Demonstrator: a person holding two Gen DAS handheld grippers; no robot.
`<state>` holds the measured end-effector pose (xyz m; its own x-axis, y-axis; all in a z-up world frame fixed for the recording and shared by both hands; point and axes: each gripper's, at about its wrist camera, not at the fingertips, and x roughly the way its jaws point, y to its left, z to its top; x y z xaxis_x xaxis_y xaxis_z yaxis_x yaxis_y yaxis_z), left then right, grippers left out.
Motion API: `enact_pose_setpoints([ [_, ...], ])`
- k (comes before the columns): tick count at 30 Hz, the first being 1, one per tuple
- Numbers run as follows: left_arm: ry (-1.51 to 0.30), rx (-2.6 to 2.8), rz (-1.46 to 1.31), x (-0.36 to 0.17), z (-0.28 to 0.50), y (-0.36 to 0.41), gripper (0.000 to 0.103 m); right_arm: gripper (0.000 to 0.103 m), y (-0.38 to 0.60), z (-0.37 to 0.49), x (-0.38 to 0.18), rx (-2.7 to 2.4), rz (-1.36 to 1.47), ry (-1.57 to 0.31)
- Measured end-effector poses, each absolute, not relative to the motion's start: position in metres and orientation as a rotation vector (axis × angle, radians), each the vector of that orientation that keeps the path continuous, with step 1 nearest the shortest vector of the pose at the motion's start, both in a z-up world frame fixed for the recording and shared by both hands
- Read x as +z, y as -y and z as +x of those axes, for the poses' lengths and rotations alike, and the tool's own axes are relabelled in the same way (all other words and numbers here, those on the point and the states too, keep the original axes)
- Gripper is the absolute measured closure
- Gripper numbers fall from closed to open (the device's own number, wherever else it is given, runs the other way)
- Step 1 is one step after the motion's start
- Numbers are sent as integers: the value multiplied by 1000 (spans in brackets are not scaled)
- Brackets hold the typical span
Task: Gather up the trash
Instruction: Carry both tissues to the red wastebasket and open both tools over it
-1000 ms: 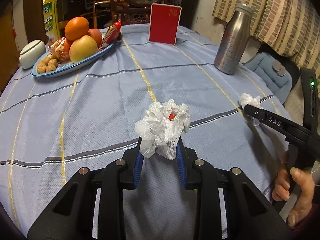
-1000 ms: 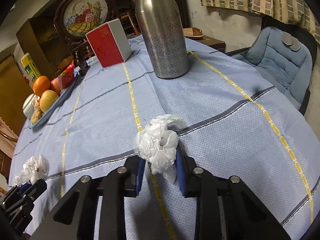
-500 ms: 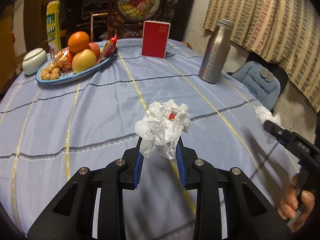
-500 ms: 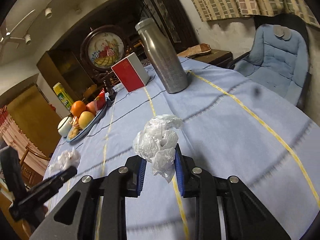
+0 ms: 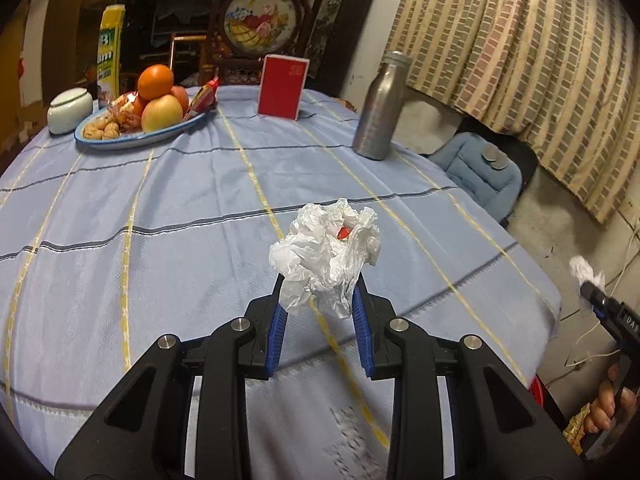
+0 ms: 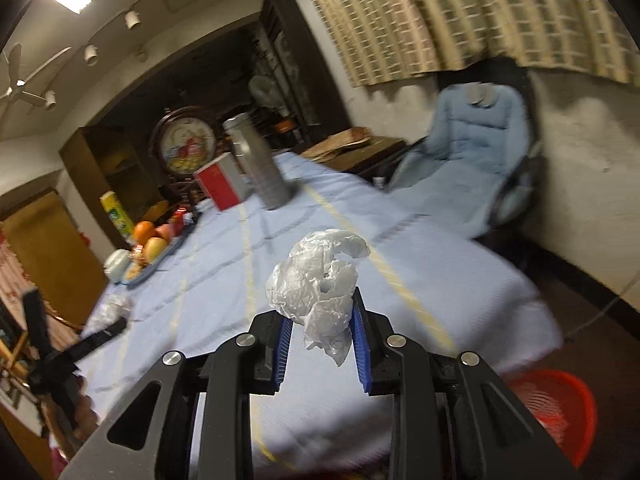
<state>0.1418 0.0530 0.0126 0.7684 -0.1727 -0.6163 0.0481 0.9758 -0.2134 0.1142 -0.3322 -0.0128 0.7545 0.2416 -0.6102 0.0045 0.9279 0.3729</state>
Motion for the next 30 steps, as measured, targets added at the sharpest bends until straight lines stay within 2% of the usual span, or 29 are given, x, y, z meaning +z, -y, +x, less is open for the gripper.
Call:
enact_pose_setpoints([
  [10,-674,-272,-92,19,119,20,72,74,421,53,-70,-108,338,-833],
  [18,-715,-460,24,9,115,109,72,72,460,44,-132,-225,373,-993],
  [20,-728,-509,66,3,113,135,72,69,466,45,-145,-248,372,-1034],
  [21,-735,-530,85,0,112,146,72,65,468,46,-149,-254,368,-1049],
  [22,-742,-546,98,-2,112,154,72,53,470,45,-153,-267,364,-1065],
  [24,-765,-594,133,-9,111,177,72,46,474,42,-153,-286,359,-1058],
  [30,-799,-701,225,-29,100,234,72,37,486,23,-130,-312,348,-1005],
])
